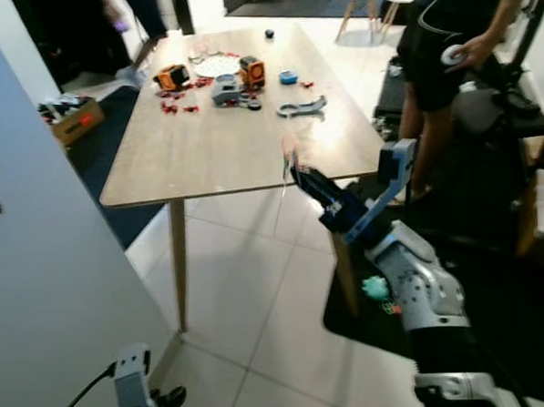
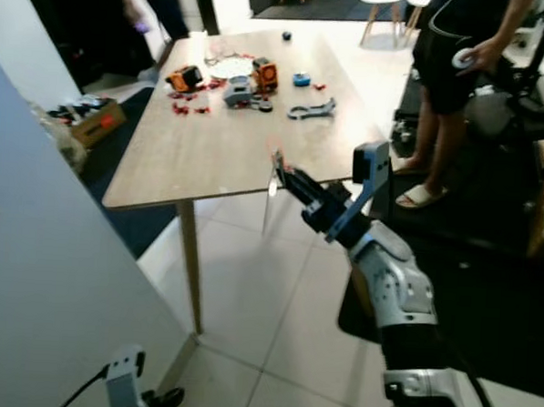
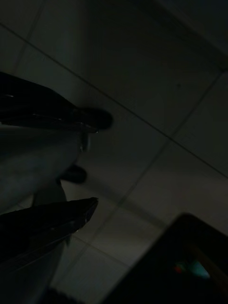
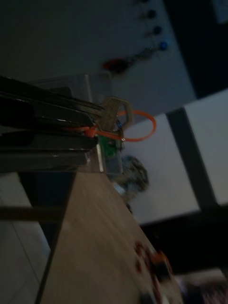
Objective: Hang keys on a hook
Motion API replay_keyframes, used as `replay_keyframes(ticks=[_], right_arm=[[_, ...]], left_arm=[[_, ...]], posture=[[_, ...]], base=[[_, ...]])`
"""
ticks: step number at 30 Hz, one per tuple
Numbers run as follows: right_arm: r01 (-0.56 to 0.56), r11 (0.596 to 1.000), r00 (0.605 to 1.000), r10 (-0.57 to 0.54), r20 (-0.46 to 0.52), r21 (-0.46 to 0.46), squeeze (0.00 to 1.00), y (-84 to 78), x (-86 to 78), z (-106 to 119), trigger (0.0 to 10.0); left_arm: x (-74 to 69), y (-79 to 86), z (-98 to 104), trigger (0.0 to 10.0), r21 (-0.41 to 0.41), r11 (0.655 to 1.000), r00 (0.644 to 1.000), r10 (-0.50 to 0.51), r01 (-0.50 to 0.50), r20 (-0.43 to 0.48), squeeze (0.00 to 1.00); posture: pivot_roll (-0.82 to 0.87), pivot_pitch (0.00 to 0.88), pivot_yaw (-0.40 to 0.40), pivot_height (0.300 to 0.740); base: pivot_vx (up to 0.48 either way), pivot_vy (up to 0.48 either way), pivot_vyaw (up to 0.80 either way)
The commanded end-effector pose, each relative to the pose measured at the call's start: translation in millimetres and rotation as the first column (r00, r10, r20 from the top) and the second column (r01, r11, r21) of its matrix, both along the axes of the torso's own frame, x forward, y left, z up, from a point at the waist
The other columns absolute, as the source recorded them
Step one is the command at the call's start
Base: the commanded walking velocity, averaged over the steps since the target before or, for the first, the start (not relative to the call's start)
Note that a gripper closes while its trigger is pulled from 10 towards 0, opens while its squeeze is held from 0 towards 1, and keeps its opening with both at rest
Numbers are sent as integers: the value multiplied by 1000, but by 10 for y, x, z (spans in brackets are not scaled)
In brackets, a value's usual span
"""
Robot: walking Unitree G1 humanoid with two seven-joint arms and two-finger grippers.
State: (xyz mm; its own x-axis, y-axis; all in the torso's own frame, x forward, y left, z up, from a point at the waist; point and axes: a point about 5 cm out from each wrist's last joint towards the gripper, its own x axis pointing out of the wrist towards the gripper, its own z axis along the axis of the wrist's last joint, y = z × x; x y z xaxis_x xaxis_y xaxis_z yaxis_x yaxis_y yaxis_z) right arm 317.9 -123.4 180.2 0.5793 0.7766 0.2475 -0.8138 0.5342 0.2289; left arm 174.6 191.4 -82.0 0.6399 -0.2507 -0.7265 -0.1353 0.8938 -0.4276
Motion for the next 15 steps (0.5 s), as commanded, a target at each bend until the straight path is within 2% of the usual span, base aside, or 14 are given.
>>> replay_keyframes(ticks=[1, 15], right_arm=[[-58, 998, 998, 59, 16, -20, 0, 119, -28, 15, 10000], [-79, 996, 997, 80, 21, -48, 0, 75, -71, -11, 10000]], left_arm=[[-86, 68, -32, 10000, 28, 1000, 1000, 1, 0, -30, 0], [-39, 49, -7, 10000, 15, 1000, 1000, -12, 12, -2, 0]], posture=[[-116, 0, 95, 740], [-121, 0, 100, 740]], base=[[0, 0, 756], [0, 0, 756]])
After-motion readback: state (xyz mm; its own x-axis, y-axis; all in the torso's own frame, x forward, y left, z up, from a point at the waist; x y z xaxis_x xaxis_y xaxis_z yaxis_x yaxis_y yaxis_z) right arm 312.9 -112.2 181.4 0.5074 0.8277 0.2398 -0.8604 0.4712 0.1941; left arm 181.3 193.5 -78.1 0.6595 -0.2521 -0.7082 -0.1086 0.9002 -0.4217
